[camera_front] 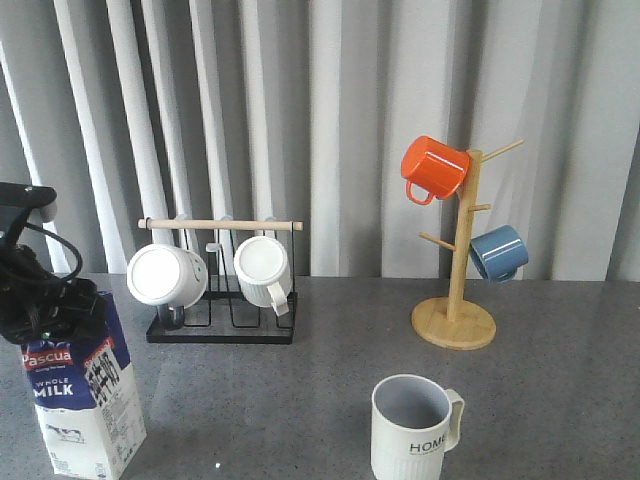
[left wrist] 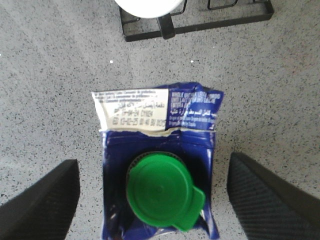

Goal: Place milk next to cup
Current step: 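Lower the left gripper over the milk carton top and grasp it, then lift the milk carton and carry it beside the white mug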

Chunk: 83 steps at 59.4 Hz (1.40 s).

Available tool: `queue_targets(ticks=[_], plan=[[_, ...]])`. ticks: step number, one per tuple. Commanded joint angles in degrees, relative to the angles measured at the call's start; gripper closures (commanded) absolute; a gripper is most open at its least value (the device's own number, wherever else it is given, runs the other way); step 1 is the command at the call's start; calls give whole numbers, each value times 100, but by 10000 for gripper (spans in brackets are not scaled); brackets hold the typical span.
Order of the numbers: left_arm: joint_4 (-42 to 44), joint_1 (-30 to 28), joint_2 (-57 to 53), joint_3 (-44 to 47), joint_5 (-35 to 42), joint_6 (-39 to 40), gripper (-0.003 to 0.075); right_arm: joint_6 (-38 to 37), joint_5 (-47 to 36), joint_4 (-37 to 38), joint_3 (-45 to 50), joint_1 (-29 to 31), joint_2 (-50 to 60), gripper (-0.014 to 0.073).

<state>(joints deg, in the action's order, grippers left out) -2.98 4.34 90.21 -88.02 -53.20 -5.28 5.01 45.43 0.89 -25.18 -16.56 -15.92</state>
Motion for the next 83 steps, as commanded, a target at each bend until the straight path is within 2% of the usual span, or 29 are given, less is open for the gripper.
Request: queue_targets(ticks=[1,6,13,26,36,42,47,56,70,83], plan=[[-27,23,-118,-198,223,56,149,-4,-333,32,-152,20,-45,604],[-27,23,-67,-198,194,56,171,-4,-330,32,-152,20,-45,604],[-12,23,-14,-198,145,56,261,-4,-330,32,-152,20,-45,604],[114,23,-14,-198,135,56,557,-6,-330,32,-152,20,-45,603],[-223,29,-30,-267,125,48,730,-6,-330,32,-152,20,-45,603],[-885,34,-30,-420,41,-228,728,-6,-330,26,-152,20,-45,603],[-1732,67,-30,-663,-7,-800,728,-11,-330,11,-152,20,-45,603],[-2785,380,-3,-1102,-3,-1427,727,-11,-330,4,-152,20,-45,602],[-2864,1040,322,-1473,58,-1452,727,-5,-330,-52,-152,20,-45,603],[-2626,1232,602,-1466,95,-1218,727,-6,-330,-58,-152,20,-45,603]])
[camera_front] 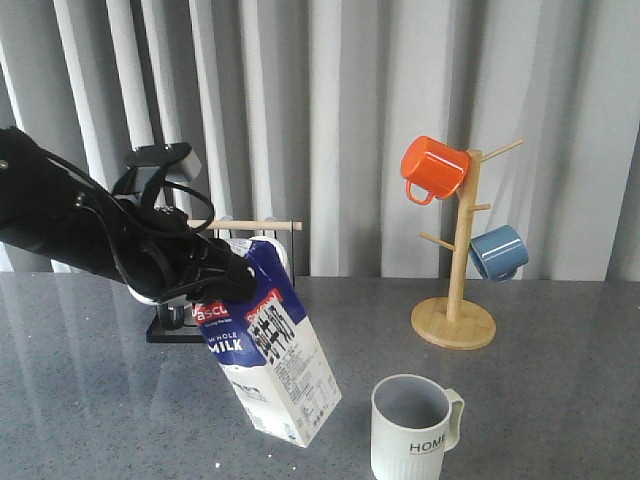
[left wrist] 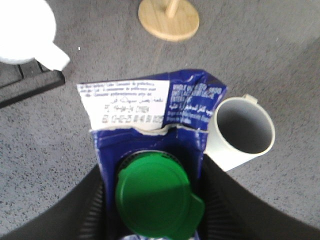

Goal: Place milk next to cup
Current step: 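Lift the milk carton and carry it beside the white mug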

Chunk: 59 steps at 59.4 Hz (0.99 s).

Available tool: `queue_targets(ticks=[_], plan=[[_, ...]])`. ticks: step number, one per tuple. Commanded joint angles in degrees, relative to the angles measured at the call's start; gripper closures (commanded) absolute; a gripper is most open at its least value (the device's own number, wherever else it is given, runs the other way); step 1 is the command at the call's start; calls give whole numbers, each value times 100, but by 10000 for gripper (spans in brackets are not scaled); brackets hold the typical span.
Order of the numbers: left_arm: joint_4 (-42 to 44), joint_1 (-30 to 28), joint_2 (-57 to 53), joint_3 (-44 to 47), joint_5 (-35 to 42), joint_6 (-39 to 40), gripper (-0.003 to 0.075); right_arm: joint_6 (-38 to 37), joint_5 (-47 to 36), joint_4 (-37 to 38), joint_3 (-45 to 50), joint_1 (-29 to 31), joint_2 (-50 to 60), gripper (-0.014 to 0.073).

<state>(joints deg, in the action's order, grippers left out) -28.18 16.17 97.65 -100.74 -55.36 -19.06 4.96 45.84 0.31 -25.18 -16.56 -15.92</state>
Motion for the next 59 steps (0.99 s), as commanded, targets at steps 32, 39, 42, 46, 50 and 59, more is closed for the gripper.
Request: queue_targets(ticks=[32,39,42,46,50,59], plan=[[-110,416,379,-194,317,228,726,9,-412,-31,-152,20,-45,603],[-104,448,403,-194,313,229,723,2,-412,-31,-152,20,-45,603],[-104,448,403,-194,299,229,720,2,-412,-31,-152,20,-45,603],[-104,442,403,-194,293,234,713,2,-412,-31,-152,20,-45,603],[-104,442,403,-194,287,234,701,2,-412,-31,-152,20,-45,603],[-104,442,403,-194,288,234,648,2,-412,-31,-152,20,-45,603]])
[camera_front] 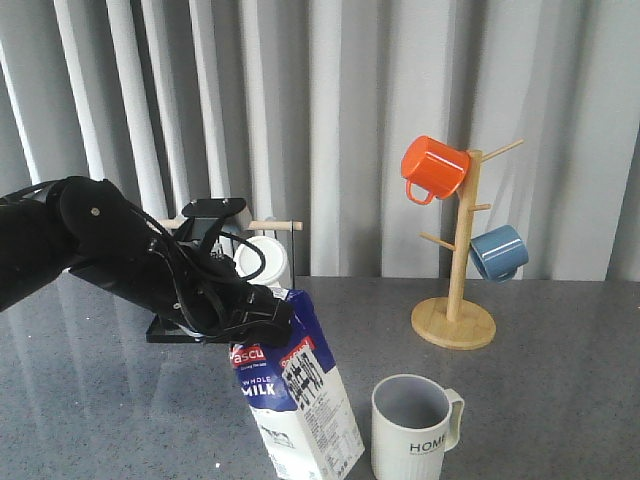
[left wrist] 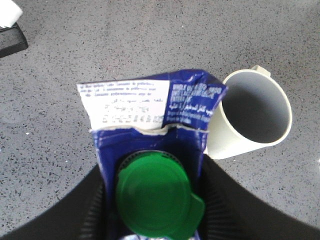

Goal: Place milk next to cup
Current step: 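Lift the milk carton and carry it beside the white mug, then set the carton down and open the left gripper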

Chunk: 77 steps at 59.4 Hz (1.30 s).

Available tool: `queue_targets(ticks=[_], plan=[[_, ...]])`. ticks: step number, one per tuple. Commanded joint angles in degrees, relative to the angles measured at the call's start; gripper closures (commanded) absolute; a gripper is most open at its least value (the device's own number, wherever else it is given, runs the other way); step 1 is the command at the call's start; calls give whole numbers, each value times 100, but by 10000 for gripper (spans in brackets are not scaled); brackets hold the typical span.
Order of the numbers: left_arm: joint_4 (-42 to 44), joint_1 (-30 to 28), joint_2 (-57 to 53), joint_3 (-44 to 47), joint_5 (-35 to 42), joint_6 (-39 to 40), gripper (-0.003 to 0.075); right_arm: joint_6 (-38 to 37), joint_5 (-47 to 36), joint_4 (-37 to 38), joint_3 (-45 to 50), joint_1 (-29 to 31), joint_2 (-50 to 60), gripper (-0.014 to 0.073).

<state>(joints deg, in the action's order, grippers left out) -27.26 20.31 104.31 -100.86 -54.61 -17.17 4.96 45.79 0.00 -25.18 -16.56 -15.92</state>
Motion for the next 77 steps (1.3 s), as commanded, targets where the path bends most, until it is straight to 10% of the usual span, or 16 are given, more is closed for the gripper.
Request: queue_targets(ticks=[1,39,77], plan=[[-196,28,-262,-183,200,45,635,2,-406,0,-152,20,-45,603],[-202,28,-262,-183,-126,40,135,2,-406,0,-152,20,-45,603],[-196,28,-646,-182,-563,-211,130,2,-406,-30,-152,20,-45,603]])
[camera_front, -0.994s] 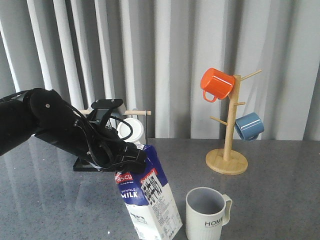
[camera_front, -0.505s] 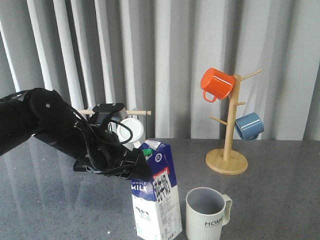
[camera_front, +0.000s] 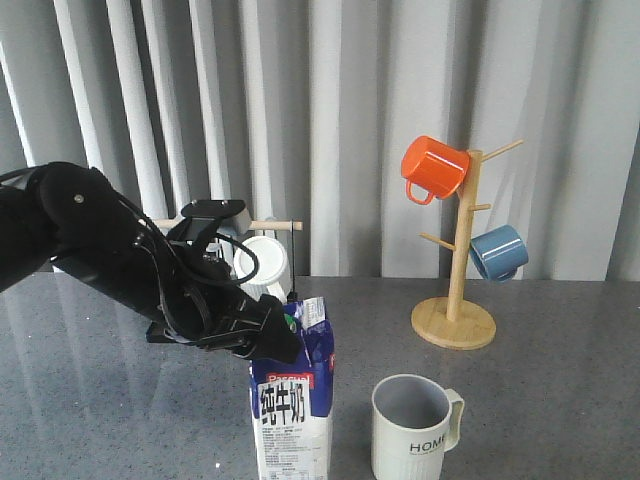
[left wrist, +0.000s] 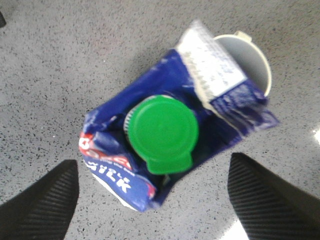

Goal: Place milk next to cup

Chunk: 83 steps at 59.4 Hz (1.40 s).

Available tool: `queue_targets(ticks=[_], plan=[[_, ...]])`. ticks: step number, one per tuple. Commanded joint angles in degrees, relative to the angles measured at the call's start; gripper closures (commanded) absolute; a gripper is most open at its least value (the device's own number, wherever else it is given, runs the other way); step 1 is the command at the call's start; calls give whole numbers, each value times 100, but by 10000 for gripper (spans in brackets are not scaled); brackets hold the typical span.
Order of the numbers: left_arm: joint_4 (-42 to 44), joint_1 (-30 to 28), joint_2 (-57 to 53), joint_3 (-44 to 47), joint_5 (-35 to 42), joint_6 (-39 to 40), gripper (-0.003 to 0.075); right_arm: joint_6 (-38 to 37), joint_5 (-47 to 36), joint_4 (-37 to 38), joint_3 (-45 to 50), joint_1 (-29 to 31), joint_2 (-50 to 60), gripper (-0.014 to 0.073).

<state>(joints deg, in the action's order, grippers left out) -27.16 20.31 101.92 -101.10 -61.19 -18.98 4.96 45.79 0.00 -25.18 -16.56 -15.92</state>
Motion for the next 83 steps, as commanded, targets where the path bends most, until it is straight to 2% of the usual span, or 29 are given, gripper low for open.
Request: queue_targets(ticks=[1,21,41,48,53,66,74,83], plan=[[-206,28,-425,-163,79,-30,130,2,-406,-30,-152,20,-45,603],[-143,28,-1163,-163,-135,-78,130,2,-406,-30,-152,20,-45,603],[601,28,-2319,-153,-1035,44,149,2,-400,0,-152,20,-45,603],[781,28,-2741,-146,-1035,180,230,2,-400,0,-152,20,-45,603],[872,28,-2994,-146,-1029,237,332,13,-374,0,-152,20,-45,603],[1224,28,-3642,-66,-1008,320,715,13,-362,0,-152,20,-45,603],[1474,28,-4092,305,-881,629,728,13,-362,0,-152,20,-45,603],[1551,28,-4668,1073,-365,1011,728,13,-362,0,-152,20,-45,603]])
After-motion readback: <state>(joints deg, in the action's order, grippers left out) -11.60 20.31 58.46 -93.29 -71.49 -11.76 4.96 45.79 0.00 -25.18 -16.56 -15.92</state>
